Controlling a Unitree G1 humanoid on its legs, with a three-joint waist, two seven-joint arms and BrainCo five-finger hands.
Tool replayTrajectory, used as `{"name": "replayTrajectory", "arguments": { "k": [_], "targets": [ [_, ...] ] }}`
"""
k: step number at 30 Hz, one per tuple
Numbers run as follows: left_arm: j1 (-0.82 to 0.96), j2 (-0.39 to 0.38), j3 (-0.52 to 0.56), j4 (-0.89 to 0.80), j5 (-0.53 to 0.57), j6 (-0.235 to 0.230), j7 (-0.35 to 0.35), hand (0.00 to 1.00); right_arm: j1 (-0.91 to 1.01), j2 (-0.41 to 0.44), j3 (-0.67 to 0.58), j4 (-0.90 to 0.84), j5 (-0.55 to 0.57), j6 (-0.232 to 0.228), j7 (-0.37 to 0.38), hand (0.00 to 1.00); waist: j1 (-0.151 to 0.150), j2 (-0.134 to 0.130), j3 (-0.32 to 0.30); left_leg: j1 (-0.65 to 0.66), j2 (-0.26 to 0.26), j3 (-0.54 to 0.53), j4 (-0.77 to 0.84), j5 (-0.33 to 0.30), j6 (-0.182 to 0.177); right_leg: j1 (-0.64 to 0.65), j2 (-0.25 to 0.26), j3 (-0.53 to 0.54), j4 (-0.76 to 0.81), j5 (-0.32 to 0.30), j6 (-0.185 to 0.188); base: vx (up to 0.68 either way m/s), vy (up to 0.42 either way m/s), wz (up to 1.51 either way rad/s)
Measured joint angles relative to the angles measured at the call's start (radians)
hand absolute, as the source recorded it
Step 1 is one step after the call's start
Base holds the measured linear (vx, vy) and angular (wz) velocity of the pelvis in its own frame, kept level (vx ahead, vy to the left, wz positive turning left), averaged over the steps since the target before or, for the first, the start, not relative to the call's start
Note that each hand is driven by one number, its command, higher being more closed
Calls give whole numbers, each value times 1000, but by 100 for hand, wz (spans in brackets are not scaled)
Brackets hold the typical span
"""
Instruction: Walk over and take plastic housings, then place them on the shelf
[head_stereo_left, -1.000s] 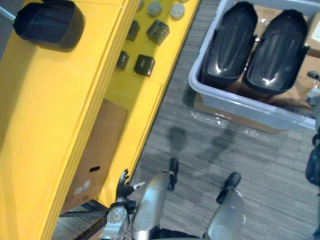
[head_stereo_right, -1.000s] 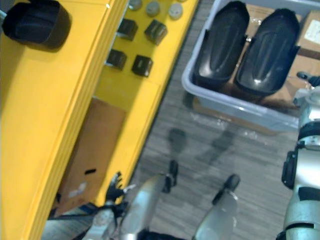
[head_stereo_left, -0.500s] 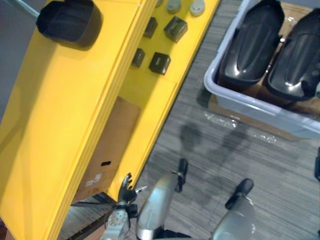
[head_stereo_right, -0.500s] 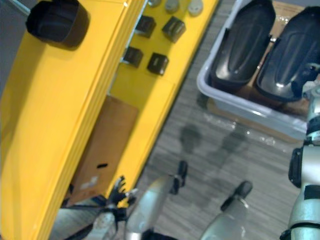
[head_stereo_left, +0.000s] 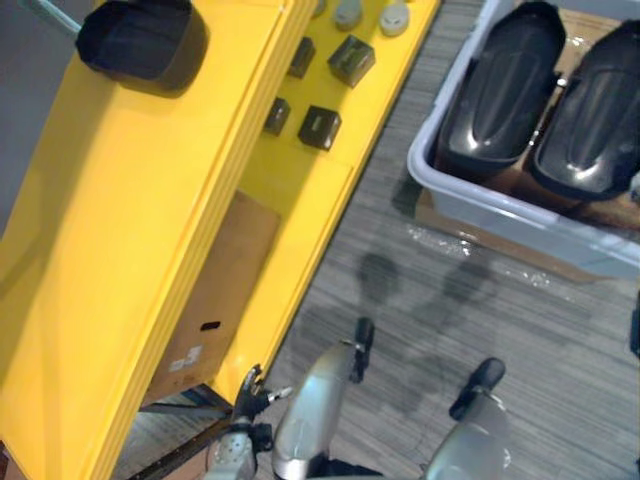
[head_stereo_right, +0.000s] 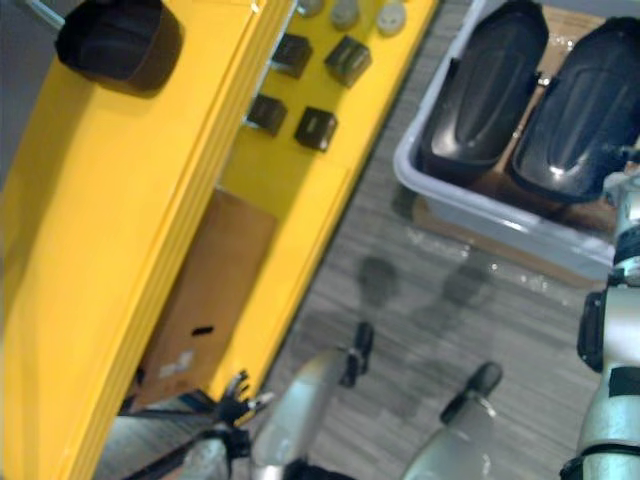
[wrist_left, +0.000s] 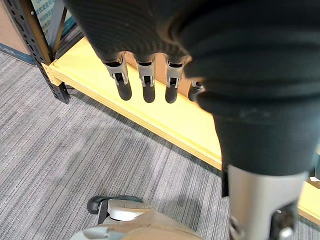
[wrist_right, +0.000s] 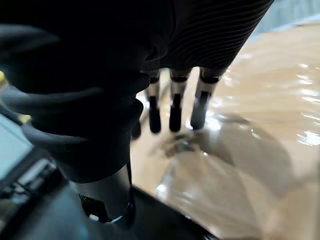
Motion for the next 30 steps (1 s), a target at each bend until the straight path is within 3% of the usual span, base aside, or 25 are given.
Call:
{"name": "replayTrajectory", "arguments": {
  "k": [9, 12, 17, 21, 24, 26, 30],
  "targets": [
    [0, -2, -34, 10, -39, 29, -16, 0, 7, -19, 26, 48, -201, 44, 137, 100, 23, 27, -20, 4, -3, 1, -14, 1, -1, -2, -3, -1, 0, -2, 3, 0, 0, 0],
    [0, -5, -44, 12, -39, 50, -27, 0, 22, -23, 41, 62, -305, 47, 148, 100, 37, 39, -29, 4, -3, -2, -19, 2, -1, -2, -5, -6, 2, -6, 5, -5, -11, 3],
    [0, -2, -56, 3, -47, 40, -36, 0, 23, -32, 51, 79, -487, 67, 162, 100, 38, 43, -32, 3, -5, -30, -17, 5, -5, 20, -6, -45, 8, -19, 0, 1, -24, 16],
    [4, 3, -64, -40, -89, 32, -40, 0, 22, -39, 87, 84, -506, 49, 98, 100, 42, 41, -30, 14, -5, -43, -15, 5, -6, 41, -5, -60, 13, -26, -6, -1, -21, 10],
    [10, 2, -63, -151, -158, 9, -31, 0, 21, -38, 108, 79, -504, 2, 4, 100, 41, 34, -25, 18, 1, -53, -8, 3, -8, 57, 0, -79, 14, -29, -11, -12, -19, 6],
    [10, -9, -65, -234, -185, 7, -15, 0, 21, -36, 108, 61, -497, -27, -46, 100, 39, 22, -16, 27, 8, -53, -1, 0, -13, 67, 5, -80, 17, -33, -17, -10, -12, -4],
    [15, -10, -46, -451, -194, 11, 32, 0, 19, -25, 109, -30, -464, -82, -102, 100, 13, -35, 25, 89, 22, -48, -18, -3, -21, 116, 14, -82, 21, -45, -21, -26, -33, -7]
  ]
}}
